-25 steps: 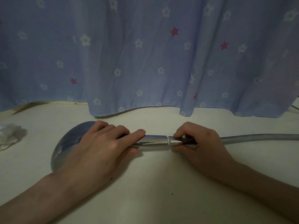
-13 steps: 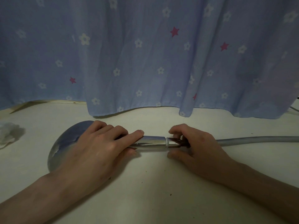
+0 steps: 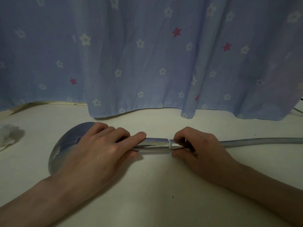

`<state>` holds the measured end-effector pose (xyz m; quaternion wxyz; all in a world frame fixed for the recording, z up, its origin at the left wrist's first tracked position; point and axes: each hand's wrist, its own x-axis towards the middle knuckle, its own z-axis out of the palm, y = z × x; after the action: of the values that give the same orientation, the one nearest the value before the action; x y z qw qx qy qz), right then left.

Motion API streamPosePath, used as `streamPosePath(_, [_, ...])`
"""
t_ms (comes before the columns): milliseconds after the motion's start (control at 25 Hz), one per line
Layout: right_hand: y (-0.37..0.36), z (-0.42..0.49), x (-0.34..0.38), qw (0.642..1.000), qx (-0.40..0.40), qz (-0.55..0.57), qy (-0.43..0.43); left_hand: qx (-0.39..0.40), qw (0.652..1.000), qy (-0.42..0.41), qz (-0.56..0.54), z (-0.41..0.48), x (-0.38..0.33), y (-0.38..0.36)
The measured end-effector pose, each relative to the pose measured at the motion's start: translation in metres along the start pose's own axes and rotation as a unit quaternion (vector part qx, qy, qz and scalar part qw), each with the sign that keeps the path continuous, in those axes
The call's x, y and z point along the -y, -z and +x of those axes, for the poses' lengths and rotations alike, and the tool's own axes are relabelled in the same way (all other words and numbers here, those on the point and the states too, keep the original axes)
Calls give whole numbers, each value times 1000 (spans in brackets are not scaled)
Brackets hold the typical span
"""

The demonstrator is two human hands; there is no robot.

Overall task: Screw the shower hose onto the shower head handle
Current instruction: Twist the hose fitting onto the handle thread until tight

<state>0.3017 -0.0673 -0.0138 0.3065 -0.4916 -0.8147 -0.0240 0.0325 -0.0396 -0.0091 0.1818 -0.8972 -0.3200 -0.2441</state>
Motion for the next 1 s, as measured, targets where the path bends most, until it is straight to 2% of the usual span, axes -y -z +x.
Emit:
streamPosePath(240, [2,1,2,997,-31,-65,40,-11,1000,1,-7,2,-2,3])
streamPosePath(400, [0,-1,0,1000,-8,9,16,-2,1000,-3,7,0,-1,3])
streamPosePath(520, [-3,-1,1,1000,7,5,14,6,1000,-9,15,-1,1,1])
streamPosePath(880, [1,-2,2,996,-46,75,-16,3,1000,-2,9,0,-2,3])
streamPosePath(1000, [1,-2,1,997,-47,62,-16,0,1000,-1,8,0,-2,4])
